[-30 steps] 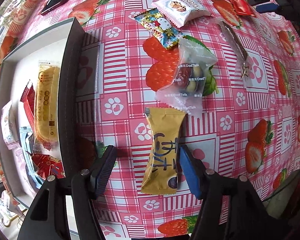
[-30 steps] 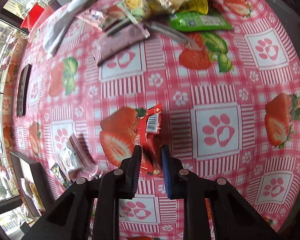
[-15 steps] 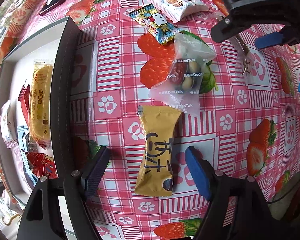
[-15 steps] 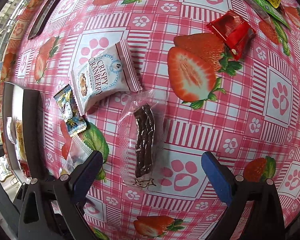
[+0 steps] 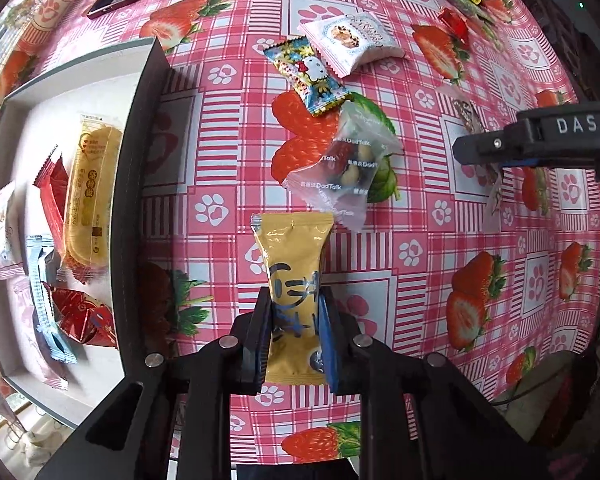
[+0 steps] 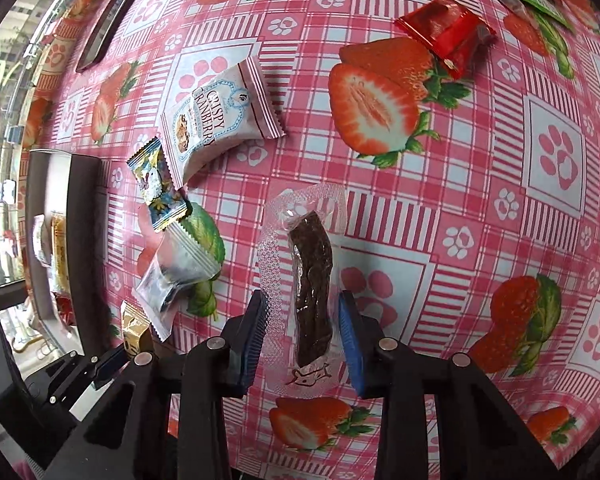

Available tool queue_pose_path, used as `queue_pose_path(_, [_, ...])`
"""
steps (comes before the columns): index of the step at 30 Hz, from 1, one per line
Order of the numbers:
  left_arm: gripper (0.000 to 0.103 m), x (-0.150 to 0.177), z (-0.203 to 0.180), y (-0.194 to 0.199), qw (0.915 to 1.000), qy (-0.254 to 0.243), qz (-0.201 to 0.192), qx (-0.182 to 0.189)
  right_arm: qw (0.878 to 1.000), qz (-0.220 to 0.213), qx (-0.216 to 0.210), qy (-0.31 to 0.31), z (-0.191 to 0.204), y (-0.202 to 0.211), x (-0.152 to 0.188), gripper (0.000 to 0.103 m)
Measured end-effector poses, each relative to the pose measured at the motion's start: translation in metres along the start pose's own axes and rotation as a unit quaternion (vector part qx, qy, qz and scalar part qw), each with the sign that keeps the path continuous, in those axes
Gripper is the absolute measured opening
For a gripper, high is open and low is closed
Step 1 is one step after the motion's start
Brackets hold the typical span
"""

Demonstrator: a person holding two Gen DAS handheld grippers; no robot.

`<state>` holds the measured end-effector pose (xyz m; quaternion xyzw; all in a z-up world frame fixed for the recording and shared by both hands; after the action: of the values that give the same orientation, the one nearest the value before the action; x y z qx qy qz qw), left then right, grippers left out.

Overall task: Organize snacks
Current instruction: 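Grasp the clear-wrapped chocolate stick with the right gripper while the left holds the yellow pack, then lower the chocolate stick into the tray and open the right gripper while the left releases the yellow pack there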

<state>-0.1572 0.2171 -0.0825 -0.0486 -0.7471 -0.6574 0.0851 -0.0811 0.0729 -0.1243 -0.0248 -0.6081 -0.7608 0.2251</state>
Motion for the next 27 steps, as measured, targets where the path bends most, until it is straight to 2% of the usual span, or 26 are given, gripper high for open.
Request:
queue_pose_path(7, [0.024,0.009,0.004,0.034,0.9997,-0.013,-0.021,0.004,0.997,-0.001,-0.06,-0.044,0.005,0.003,0.023,0.037])
queue_pose_path(13, [0.024,0.013,0.033,0.046,0.9989,-0.003,-0.046,-0.009,0.998,-0.009,-0.062,-0.014,0.045,0.004,0.026,0.037])
queue_pose_path(20, [0.024,0.043,0.108,0.069,0.9968,0.035,-0.071,-0.004,0.997,-0.013,-0.065,0.048,0.139,0.001,0.027,0.037])
queue_pose_path(25, [0.024,0.053,0.171,0.068,0.9962,0.055,-0.066,-0.013,0.995,-0.02,-0.076,0.061,0.196,0.002,0.016,0.037])
queue_pose_path(27, [0.024,0.056,0.194,0.066,0.9954,0.069,-0.066,-0.006,0.995,-0.024,-0.066,0.077,0.223,0.001,0.009,0.037])
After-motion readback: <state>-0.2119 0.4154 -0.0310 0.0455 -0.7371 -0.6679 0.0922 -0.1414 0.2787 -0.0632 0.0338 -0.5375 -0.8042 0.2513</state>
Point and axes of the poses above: each gripper's, at about its wrist camera, not at the fingertips, and y roughly against the way its jaws point, z to its left, x to its underside, the point moved 8 cm from there along -y, roughly the way its jaws point, and after that the axes turned 12 degrees about z, right-handed, at the moved point
